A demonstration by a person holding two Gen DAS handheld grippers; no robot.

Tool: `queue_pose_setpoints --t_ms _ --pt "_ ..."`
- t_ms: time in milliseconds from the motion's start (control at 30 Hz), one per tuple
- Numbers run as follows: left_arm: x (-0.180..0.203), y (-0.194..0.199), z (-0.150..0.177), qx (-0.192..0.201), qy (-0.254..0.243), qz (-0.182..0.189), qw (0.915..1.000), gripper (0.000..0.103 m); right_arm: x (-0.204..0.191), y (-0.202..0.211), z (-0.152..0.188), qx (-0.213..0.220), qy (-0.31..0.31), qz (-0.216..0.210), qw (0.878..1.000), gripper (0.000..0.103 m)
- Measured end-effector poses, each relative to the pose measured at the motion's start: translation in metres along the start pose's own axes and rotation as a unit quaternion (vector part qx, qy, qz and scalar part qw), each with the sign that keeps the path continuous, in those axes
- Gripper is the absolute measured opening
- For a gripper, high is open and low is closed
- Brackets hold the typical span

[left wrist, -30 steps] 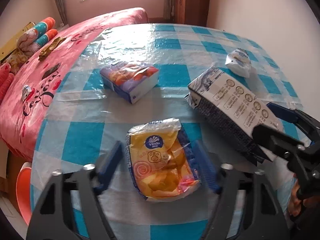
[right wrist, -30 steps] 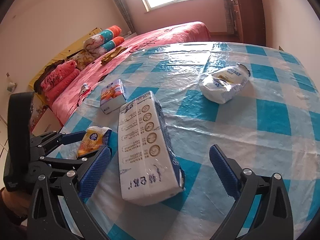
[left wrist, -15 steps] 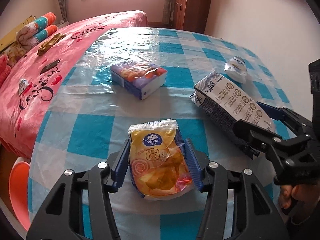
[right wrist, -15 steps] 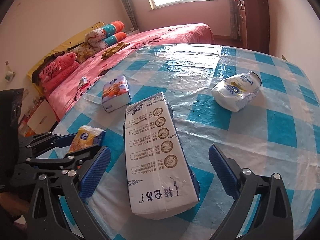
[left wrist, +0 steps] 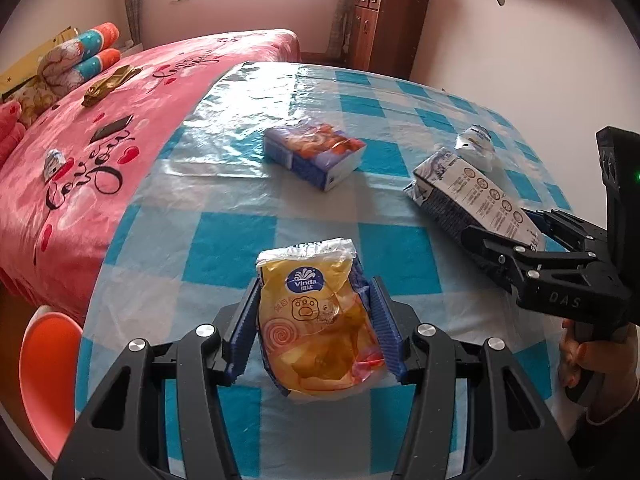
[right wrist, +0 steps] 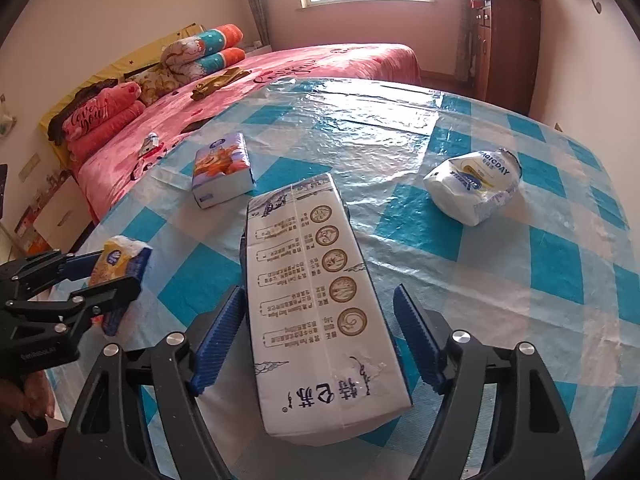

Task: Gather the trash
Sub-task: 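Lift the bread bag with the left gripper while the right lifts the carton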

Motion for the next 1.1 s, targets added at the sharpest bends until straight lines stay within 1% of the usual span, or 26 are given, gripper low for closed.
queue_pose_setpoints --t_ms 200,300,333,500,700,767,833,967,1100 --pt "-0.015 0.005 0.008 0.003 0.011 0.008 0.9999 0.054 -0.005 0.0 0.001 0.003 0.014 0.016 1.0 0.074" --pt "-0.021 0.008 0.012 0.005 0.013 0.011 0.9998 0.055 -0.008 -0.001 0.002 0.002 0.023 0.025 0.999 0.069" --pt "-0.022 0.009 0.013 0.007 0.013 0.012 0.9998 0.055 -0.009 -0.002 0.001 0.001 0.026 0.029 0.999 0.065" --pt "-0.032 0.016 0.019 0.014 0.018 0.019 0.9995 0.055 -0.012 -0.002 0.003 0.006 0.033 0.059 0.998 0.065" --pt "-0.042 0.023 0.025 0.025 0.023 0.026 0.9991 0.055 -0.012 0.003 0.007 0.015 0.026 0.083 0.996 0.065" --pt "-0.046 0.026 0.027 0.029 0.025 0.028 0.9989 0.055 -0.013 0.009 0.01 0.024 0.018 0.082 0.996 0.065" --pt "-0.051 0.028 0.029 0.032 0.029 0.03 0.9986 0.055 -0.012 0.013 0.013 0.026 0.004 0.074 0.997 0.064" --pt "-0.058 0.035 0.035 0.038 0.031 0.032 0.9983 0.055 -0.01 0.021 0.019 0.033 -0.024 0.073 0.996 0.064" --pt "-0.065 0.041 0.038 0.045 0.036 0.032 0.9978 0.055 -0.013 0.029 0.022 0.035 -0.044 0.056 0.997 0.064"
Point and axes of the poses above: each gripper's, at about its wrist camera, not at the fingertips, and y roughly against the way its jaws point, x to its right, z to its underside, the point moved 3 cm from there along -y, roughly the way its jaws point, and after that the axes turned 4 degrees about -y, right-handed, at the moved point
